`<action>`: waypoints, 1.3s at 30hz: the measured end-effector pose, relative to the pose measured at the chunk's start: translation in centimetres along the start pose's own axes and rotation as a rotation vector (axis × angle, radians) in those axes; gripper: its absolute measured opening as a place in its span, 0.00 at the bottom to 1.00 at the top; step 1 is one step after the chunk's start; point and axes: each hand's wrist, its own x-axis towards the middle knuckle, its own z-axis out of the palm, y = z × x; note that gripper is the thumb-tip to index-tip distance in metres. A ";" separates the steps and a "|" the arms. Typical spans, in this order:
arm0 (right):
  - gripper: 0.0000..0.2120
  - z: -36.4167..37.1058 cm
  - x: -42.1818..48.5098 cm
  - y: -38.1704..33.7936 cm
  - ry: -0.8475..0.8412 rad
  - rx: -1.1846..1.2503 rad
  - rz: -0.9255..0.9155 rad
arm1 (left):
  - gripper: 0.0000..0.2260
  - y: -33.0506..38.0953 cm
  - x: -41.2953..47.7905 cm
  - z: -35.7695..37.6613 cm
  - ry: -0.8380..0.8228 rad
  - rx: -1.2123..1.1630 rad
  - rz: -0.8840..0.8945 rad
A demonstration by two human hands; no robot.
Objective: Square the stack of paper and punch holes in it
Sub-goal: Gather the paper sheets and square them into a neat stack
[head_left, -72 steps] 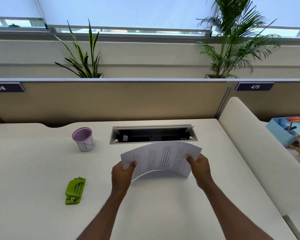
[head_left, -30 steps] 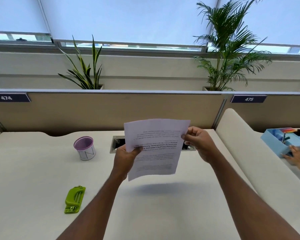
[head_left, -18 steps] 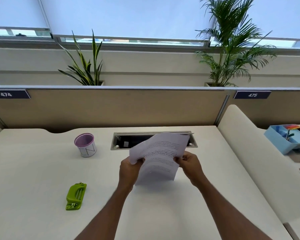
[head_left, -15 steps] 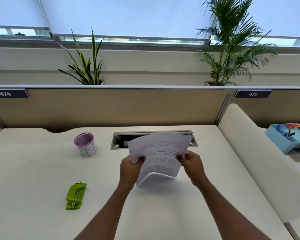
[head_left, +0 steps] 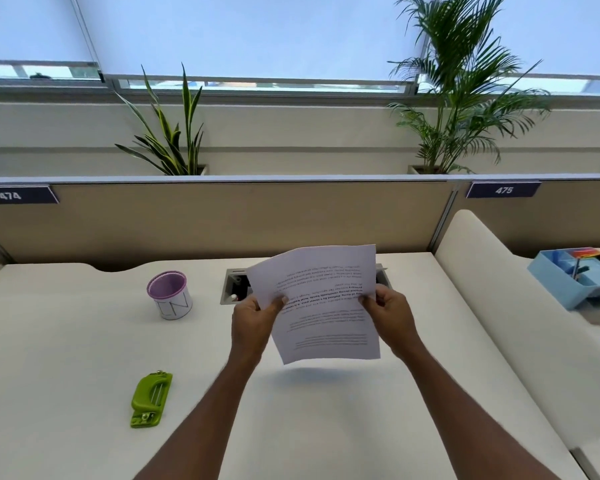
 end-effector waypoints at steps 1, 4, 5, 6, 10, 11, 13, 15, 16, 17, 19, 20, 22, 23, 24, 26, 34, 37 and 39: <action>0.07 -0.5 0.6 -0.4 -0.006 -0.033 -0.025 | 0.04 0.9 0.6 -0.3 0.017 -0.030 0.017; 0.08 -1.7 2.1 -1.7 -0.028 -0.151 -0.096 | 0.04 3.7 2.0 -1.3 0.014 -0.041 0.075; 0.09 -2.0 2.4 -2.2 -0.034 -0.183 -0.119 | 0.04 4.6 2.3 -1.6 -0.017 -0.027 0.093; 0.09 -2.3 2.7 -2.7 -0.037 -0.203 -0.140 | 0.05 5.2 2.4 -2.1 -0.057 -0.012 0.105; 0.10 -3.2 3.3 -4.1 -0.051 -0.258 -0.192 | 0.07 6.6 3.1 -3.9 -0.133 0.107 0.119; 0.10 -3.4 3.4 -4.3 -0.064 -0.273 -0.201 | 0.06 6.8 3.2 -4.3 -0.134 0.134 0.126; 0.11 -3.6 3.4 -4.6 -0.085 -0.306 -0.213 | 0.05 7.1 3.2 -4.7 -0.161 0.187 0.141; 0.11 -3.5 3.3 -4.9 -0.105 -0.340 -0.232 | 0.02 7.4 2.9 -4.5 -0.208 0.246 0.158; 0.11 -3.3 3.2 -5.0 -0.119 -0.360 -0.245 | 0.02 7.5 2.8 -4.3 -0.228 0.289 0.177; 0.11 -3.1 3.1 -5.1 -0.135 -0.382 -0.257 | 0.03 7.6 2.6 -3.9 -0.245 0.344 0.201; 0.12 -2.6 3.0 -5.4 -0.174 -0.425 -0.273 | 0.05 7.8 2.4 -3.0 -0.282 0.445 0.233; 0.11 -2.3 2.9 -5.6 -0.192 -0.447 -0.282 | 0.07 7.9 2.2 -2.5 -0.305 0.470 0.234; 0.11 -2.0 2.8 -5.8 -0.205 -0.471 -0.290 | 0.12 8.1 2.0 -1.5 -0.329 0.488 0.226; 0.11 -2.1 2.9 -5.8 -0.207 -0.461 -0.280 | 0.14 8.1 1.9 -1.2 -0.320 0.489 0.225; 0.11 -2.3 3.0 -5.7 -0.211 -0.443 -0.257 | 0.16 8.1 1.8 -1.0 -0.300 0.477 0.222; 0.08 -3.3 3.2 -5.4 -0.231 -0.425 -0.181 | 0.19 8.0 2.1 -1.5 -0.249 0.395 0.188; 0.09 -7.6 3.9 -3.1 -0.223 -0.114 0.017 | 0.16 7.4 3.2 -4.6 -0.144 0.091 0.067; 0.05 -7.3 3.7 -2.5 -0.127 0.219 0.059 | 0.09 6.8 2.9 -4.4 -0.113 -0.045 -0.007; 0.04 -6.9 3.5 -2.2 -0.071 0.374 0.088 | 0.07 6.1 2.6 -4.5 -0.087 -0.091 -0.037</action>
